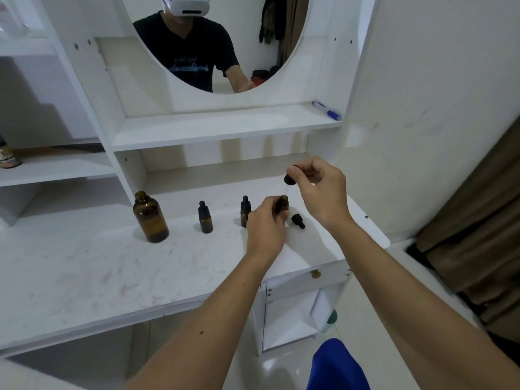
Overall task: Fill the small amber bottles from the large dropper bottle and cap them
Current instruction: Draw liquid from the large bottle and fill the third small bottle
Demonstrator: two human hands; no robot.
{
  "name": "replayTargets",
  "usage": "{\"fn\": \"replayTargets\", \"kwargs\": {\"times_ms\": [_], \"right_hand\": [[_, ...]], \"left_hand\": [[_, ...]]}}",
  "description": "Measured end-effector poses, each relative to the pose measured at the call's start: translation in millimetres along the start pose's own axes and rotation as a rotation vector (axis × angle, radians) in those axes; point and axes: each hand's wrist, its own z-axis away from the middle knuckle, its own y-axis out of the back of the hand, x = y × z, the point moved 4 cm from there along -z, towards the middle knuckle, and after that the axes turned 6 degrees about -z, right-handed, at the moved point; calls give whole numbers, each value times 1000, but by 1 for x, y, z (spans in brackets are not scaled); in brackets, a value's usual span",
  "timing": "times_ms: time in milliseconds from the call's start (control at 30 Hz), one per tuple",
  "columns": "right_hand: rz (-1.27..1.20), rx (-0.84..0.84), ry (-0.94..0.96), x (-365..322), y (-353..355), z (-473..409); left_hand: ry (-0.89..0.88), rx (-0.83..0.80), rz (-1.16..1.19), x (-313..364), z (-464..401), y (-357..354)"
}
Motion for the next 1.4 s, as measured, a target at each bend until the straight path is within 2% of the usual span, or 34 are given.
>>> {"fn": "replayTargets", "kwargs": {"times_ms": [267,700,933,1200,1400], "right_hand": [[59,-1,-6,4,-4,3],[-43,0,-34,-3,1,9],[-92,77,49,-34,6,9],[-211,20,125,-79,-24,17],[-315,-85,196,-111,-85,29]], "left_hand": [[-13,7,7,-2,0,-1],[-7,-24,-54,-1,1,0],[21,-43,-84,0,16,10],[-21,-66,-68,-14,73,75],[7,19,-107,-50,89,161]]}}
